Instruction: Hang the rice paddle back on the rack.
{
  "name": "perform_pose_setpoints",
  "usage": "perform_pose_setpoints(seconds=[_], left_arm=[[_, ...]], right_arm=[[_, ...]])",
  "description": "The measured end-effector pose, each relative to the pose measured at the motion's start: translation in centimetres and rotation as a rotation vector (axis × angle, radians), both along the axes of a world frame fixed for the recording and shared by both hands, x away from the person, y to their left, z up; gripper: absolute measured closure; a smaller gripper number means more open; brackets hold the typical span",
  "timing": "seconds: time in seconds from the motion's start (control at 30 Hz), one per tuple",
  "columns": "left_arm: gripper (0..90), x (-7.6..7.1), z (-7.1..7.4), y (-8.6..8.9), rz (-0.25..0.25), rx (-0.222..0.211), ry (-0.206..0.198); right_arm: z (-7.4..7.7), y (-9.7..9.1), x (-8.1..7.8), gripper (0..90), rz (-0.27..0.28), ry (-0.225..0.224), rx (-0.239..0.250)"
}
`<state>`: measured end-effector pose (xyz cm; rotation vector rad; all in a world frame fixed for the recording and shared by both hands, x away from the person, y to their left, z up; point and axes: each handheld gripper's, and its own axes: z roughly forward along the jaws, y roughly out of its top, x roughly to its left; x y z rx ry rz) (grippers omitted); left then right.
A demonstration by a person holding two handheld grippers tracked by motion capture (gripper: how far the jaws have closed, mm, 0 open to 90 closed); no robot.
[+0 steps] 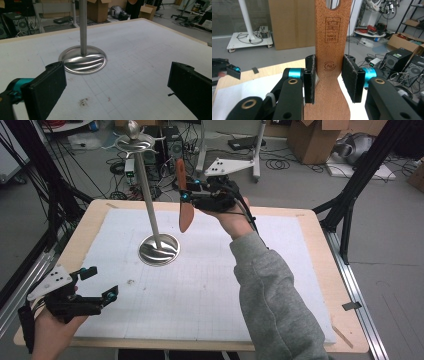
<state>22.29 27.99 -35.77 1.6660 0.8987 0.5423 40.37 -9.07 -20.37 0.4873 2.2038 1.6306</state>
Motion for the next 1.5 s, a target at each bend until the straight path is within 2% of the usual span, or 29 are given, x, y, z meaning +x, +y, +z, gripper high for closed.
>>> perform_pose_setpoints(seconds=[0.13, 0.33, 0.6, 0.67, 0.9, 1.07, 1.5], left_arm=[[2.4, -0.1, 0.0, -0.1, 0.004, 0.010, -0.002], [2.4, -0.1, -0.1, -0.2, 0.001, 0.015, 0.007], [2.4, -0.3, -0.1, -0.1, 0.003, 0.011, 0.003], [2.4, -0.3, -0.1, -0.1, 0.001, 0.012, 0.004], [2.4, -0.4, -0.1, 0.0, 0.003, 0.009, 0.010], [2.4, -0.6, 0.0, 0.3, 0.008, 0.008, 0.006], [2.4, -0.8, 0.0, 0.4, 0.001, 0.006, 0.008]], right_arm=[[-0.2, 0.6, 0.0, 64.5, -0.005, -0.007, -0.014], [0.4, 1.3, 0.1, 64.5, -0.011, -0.013, 0.003], [0.8, 2.2, 0.2, 64.5, -0.023, 0.001, 0.041], [0.9, 2.4, 0.3, 64.6, -0.031, -0.008, 0.034], [1.0, 2.9, 0.6, 64.5, -0.041, -0.001, 0.040], [1.4, 3.3, 0.6, 64.5, -0.048, -0.008, 0.013], [2.0, 3.8, 0.8, 64.5, -0.065, -0.006, 0.036]])
